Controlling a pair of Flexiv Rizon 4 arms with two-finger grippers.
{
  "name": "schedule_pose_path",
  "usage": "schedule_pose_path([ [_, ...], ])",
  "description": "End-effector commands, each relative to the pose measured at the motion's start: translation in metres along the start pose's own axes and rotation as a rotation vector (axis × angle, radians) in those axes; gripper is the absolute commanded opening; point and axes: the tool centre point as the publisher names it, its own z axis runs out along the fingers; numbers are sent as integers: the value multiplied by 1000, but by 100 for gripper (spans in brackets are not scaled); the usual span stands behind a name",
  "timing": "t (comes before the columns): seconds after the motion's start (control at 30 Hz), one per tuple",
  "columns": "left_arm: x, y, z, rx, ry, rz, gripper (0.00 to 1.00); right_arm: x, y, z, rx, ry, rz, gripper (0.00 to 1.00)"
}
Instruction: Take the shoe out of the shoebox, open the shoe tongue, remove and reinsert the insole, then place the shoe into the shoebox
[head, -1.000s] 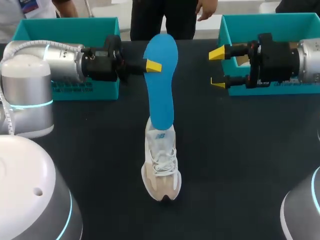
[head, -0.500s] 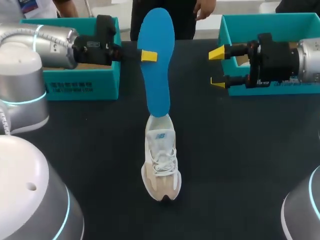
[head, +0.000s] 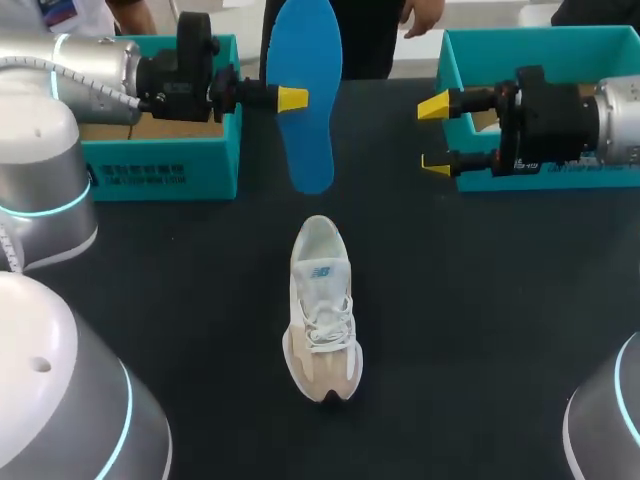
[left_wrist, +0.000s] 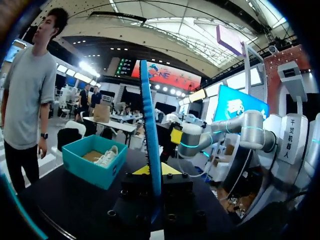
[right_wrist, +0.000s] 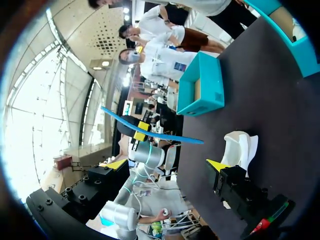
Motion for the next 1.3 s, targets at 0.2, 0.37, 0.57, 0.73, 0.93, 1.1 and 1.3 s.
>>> schedule_pose_path([
  [0.2,7,-2,-1,65,12,98,0,0,1,2,0,-1,0,100],
  [0.37,4,-10,-2,95,51,323,0,0,1,2,0,-1,0,100],
  [0.57,1,-12,-1,39,17,518,0,0,1,2,0,-1,0,100],
  [0.73,5,-13,1,13,36,552,0,0,1,2,0,-1,0,100],
  [0.93,5,-13,2,3,40,559,0,0,1,2,0,-1,0,100],
  [1.1,5,-13,2,3,40,559,0,0,1,2,0,-1,0,100],
  [1.3,5,-13,2,3,40,559,0,0,1,2,0,-1,0,100],
])
